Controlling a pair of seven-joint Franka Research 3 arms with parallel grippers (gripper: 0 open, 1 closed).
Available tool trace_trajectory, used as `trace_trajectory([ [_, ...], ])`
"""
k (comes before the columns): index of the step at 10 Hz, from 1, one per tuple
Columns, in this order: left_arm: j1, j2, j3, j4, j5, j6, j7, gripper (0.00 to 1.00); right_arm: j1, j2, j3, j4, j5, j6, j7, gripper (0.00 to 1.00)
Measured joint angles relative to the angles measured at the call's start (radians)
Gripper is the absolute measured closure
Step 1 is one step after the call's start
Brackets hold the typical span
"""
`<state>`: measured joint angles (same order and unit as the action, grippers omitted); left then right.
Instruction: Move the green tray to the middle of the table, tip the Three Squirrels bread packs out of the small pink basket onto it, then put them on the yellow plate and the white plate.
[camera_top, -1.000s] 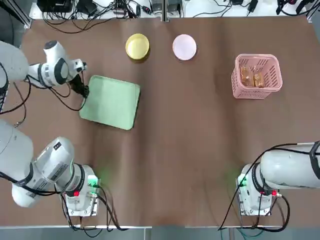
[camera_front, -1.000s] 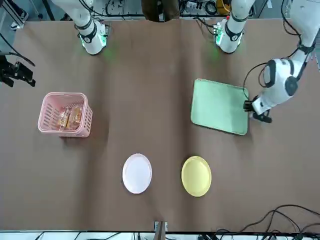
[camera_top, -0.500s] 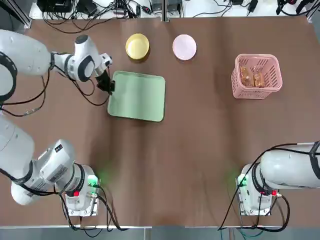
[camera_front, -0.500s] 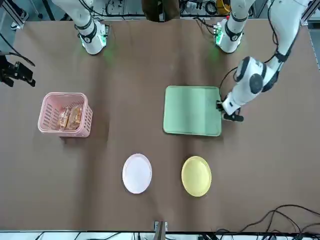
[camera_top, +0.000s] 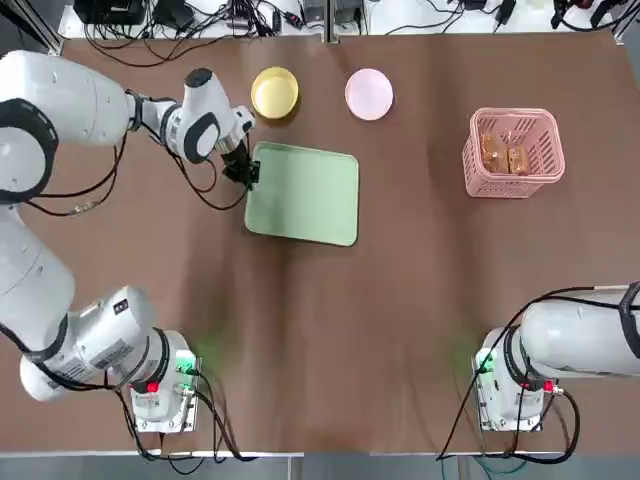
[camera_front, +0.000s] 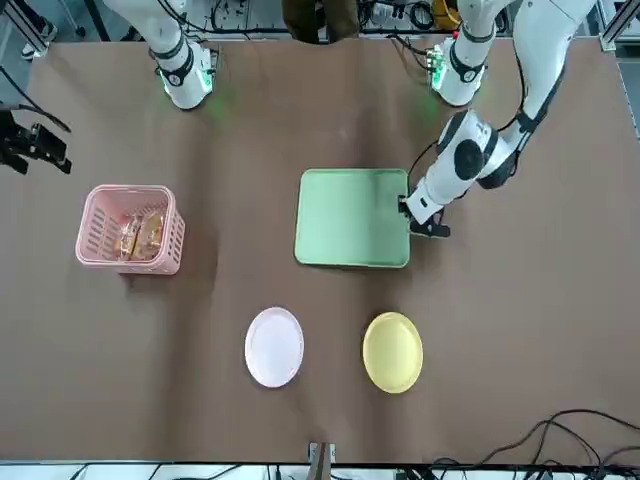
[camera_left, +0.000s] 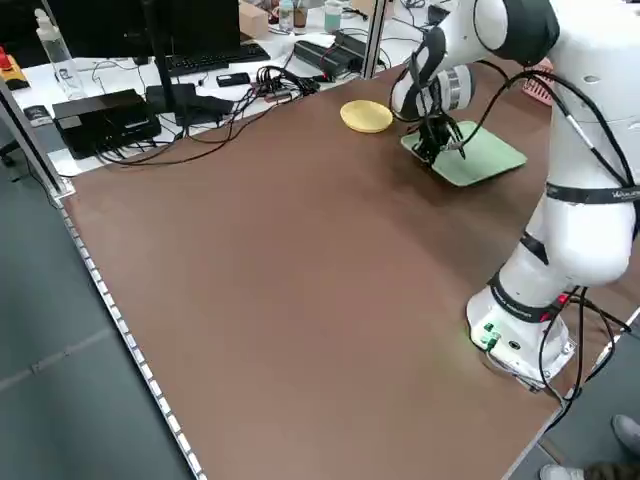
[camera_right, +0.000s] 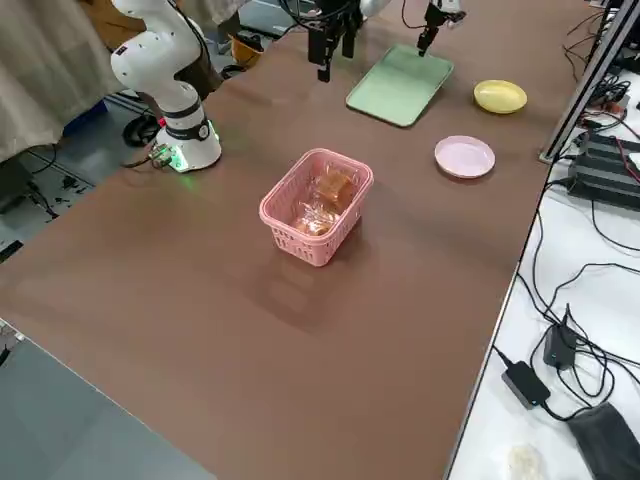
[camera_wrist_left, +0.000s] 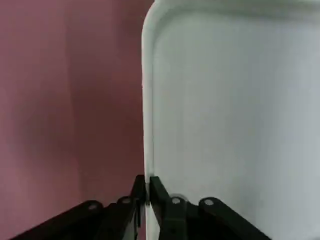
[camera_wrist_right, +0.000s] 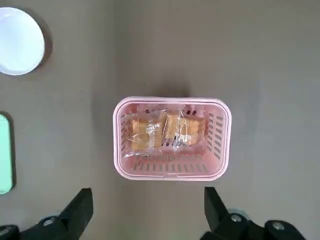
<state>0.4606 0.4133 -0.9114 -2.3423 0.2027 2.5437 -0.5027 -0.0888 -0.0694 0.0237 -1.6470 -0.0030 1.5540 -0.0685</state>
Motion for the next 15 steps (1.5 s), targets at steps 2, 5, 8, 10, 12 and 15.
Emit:
trace_trajectory([
  [2, -0.017, 0.028, 0.000, 0.051, 0.000, -0.037, -0.022, 0.75, 0.017, 0.001, 0.002, -0.026, 0.001, 0.015, 0.000, 0.02],
  [5, 0.000, 0.041, 0.003, 0.118, 0.000, -0.101, -0.043, 0.33, 0.047, 0.005, 0.004, -0.145, 0.001, 0.112, 0.000, 0.04],
  [8, 0.082, 0.003, 0.004, 0.358, 0.000, -0.361, -0.019, 0.00, 0.092, 0.009, 0.005, -0.303, 0.002, 0.258, 0.001, 0.06],
  [10, 0.145, -0.024, 0.006, 0.519, 0.001, -0.506, 0.024, 0.00, 0.118, 0.010, 0.005, -0.390, 0.002, 0.344, 0.001, 0.07],
  [12, 0.179, -0.057, 0.024, 0.667, 0.002, -0.656, 0.047, 0.00, 0.136, 0.010, 0.006, -0.483, 0.002, 0.440, 0.006, 0.08],
  [15, 0.209, -0.071, 0.029, 0.859, 0.002, -0.782, 0.199, 0.00, 0.159, 0.027, 0.006, -0.602, 0.002, 0.611, 0.015, 0.08],
])
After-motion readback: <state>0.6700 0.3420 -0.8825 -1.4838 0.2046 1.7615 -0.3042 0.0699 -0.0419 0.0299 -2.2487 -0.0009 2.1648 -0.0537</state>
